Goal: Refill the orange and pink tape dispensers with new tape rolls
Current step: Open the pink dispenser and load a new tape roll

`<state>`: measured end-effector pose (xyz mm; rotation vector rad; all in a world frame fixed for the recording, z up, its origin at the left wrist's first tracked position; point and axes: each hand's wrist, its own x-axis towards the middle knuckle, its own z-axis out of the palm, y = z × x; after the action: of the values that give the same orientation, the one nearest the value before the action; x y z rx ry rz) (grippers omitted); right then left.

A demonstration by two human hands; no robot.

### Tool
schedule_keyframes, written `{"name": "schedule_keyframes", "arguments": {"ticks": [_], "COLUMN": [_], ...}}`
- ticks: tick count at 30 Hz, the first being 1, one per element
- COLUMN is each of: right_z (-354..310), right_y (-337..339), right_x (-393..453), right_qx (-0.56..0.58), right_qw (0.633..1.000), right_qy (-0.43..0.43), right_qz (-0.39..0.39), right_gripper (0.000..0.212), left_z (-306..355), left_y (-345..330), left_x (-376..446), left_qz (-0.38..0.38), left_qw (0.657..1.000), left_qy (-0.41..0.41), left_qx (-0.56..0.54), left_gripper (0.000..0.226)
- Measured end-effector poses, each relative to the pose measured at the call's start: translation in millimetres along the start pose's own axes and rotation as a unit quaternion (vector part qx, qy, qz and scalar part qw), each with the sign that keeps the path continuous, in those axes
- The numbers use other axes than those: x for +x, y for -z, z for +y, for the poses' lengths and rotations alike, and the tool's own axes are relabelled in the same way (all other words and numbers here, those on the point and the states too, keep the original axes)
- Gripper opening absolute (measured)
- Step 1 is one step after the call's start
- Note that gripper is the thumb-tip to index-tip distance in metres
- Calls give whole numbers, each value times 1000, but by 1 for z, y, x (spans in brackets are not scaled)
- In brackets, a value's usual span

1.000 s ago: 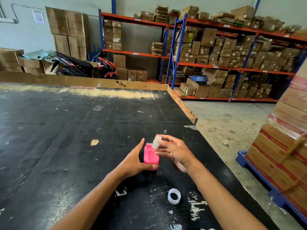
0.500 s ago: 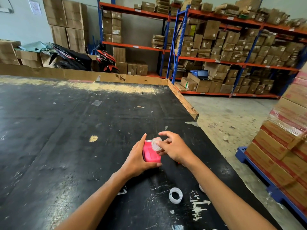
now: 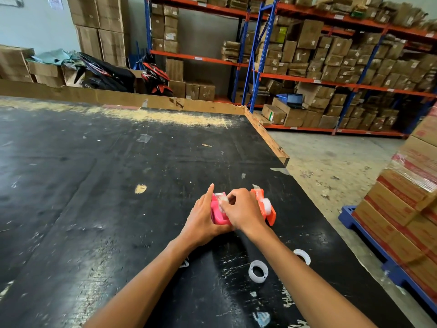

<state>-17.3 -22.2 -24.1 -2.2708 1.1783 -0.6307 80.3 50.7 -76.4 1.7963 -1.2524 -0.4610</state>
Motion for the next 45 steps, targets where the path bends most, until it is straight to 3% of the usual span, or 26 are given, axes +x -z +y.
{"name": "schedule_keyframes", "arguments": {"ticks": [4, 11, 21, 25, 29, 39, 42, 45], "right_z": [-1, 3, 9, 6, -3, -3, 2, 11], "right_y": [3, -9, -8, 4, 12, 13, 15, 11], "right_x": [-2, -10, -6, -1, 14, 23, 25, 29], "right_qx": [-28, -37, 26, 72, 13, -27, -29, -22], "right_qw": [1000, 998, 999, 997, 996, 985, 980, 984], "right_qy": [1, 29, 26, -17, -49, -25, -14, 0], "right_qz": [1, 29, 7, -26, -73, -169, -199, -175], "right_gripper": [34, 18, 14, 29, 49, 14, 18, 26], "left_z": [5, -3, 0, 2, 1, 0, 1, 2], "left_y": [1, 2, 4, 4, 4, 2, 3, 3], "left_x": [2, -3, -1, -2, -2, -1, -1, -1], "left_qz": [0, -4, -7, -8, -5, -7, -8, -9], "left_qw": [1000, 1000, 1000, 1000, 1000, 1000, 1000, 1000], "left_qy": [-11, -14, -6, 3, 15, 17, 13, 16], "left_qx": [5, 10, 3, 2, 3, 3, -1, -1], "left_gripper": [126, 124, 124, 128, 129, 127, 125, 125]}}
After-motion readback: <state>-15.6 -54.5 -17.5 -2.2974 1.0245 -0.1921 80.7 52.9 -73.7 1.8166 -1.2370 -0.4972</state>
